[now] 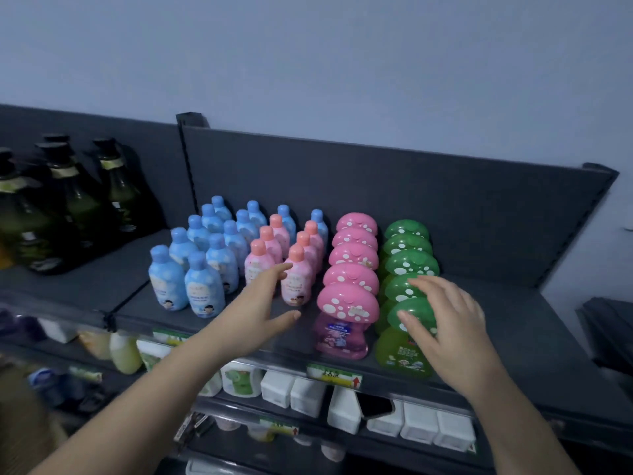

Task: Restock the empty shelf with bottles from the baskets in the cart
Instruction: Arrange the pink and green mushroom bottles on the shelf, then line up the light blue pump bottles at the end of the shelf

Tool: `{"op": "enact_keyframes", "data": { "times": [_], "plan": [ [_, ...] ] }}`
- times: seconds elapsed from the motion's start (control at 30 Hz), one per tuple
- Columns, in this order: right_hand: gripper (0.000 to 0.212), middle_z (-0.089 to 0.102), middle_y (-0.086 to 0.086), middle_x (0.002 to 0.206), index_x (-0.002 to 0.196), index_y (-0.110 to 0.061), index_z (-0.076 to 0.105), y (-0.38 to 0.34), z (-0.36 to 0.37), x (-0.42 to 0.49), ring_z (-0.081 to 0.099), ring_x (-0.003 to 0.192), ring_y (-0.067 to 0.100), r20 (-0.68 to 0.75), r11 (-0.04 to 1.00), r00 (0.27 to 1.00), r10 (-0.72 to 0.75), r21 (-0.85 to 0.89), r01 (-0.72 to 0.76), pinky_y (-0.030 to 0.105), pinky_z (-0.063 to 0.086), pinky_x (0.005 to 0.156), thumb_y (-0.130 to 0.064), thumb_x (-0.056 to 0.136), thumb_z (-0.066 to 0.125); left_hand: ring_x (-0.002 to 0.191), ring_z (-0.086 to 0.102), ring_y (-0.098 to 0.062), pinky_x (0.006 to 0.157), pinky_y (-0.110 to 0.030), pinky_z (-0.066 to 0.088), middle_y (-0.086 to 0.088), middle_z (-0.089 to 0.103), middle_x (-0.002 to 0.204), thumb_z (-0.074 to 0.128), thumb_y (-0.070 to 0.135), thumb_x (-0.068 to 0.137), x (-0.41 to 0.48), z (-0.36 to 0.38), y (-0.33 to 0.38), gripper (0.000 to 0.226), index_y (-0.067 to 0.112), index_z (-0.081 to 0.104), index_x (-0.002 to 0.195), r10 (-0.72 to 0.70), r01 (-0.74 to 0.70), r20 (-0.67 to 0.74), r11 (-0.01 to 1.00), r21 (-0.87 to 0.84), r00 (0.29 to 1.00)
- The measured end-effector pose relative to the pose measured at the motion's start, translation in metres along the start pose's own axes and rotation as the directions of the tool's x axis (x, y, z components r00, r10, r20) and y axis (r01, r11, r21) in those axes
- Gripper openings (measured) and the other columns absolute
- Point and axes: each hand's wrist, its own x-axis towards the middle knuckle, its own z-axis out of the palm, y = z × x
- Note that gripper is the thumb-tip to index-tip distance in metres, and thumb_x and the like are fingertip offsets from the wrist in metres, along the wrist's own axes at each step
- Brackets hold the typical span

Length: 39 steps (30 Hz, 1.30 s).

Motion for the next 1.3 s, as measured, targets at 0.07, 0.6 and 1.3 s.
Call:
{"op": "enact_keyframes", "data": {
  "times": [0.07, 0.6, 1.3],
  "plan": [
    [0.057, 0.047, -0.010, 0.140, 0.136, -0.034, 0.047, -0.018, 0.009, 0.006, 0.041, 0.132, 0.016, 0.026, 0.999, 0.999, -0.019, -0.046, 0.020, 0.053, 0.023, 0.116, -0.064, 0.090, 0.033, 0.133, 0.038, -0.011, 0.106, -0.026, 0.034, 0.005, 0.040, 0.146, 0.070, 0.039, 0.086, -0.014, -0.017, -0.008, 0.077, 0.026, 0.025, 0.148, 0.005, 0.000, -0.032, 0.990, 0.144, 0.999],
    [0.075, 0.018, -0.005, 0.159, 0.154, -0.025, 0.018, -0.282, 0.134, 0.018, 0.013, 0.148, 0.019, 0.362, 0.902, 0.849, -0.384, -0.049, 0.429, 0.049, 0.003, 0.121, -0.067, 0.092, 0.029, 0.149, 0.012, -0.020, 0.116, -0.045, 0.024, 0.004, 0.012, 0.162, 0.055, 0.052, 0.090, -0.189, -0.176, -0.122, 0.089, 0.030, -0.002, 0.155, -0.367, 0.396, -0.186, 0.663, 0.635, 0.912],
    [0.082, 0.016, -0.005, 0.161, 0.157, -0.026, 0.002, -0.604, 0.275, -0.057, 0.011, 0.149, 0.020, 0.469, 0.569, 0.392, -0.791, 0.329, 0.754, 0.052, 0.004, 0.122, -0.057, 0.095, 0.046, 0.149, 0.011, -0.027, 0.119, -0.050, 0.015, -0.003, 0.011, 0.163, 0.055, 0.046, 0.090, -0.490, -0.291, -0.228, 0.083, 0.031, 0.004, 0.154, -0.735, 0.901, -0.544, 0.219, 0.374, 0.404]
  ]
}}
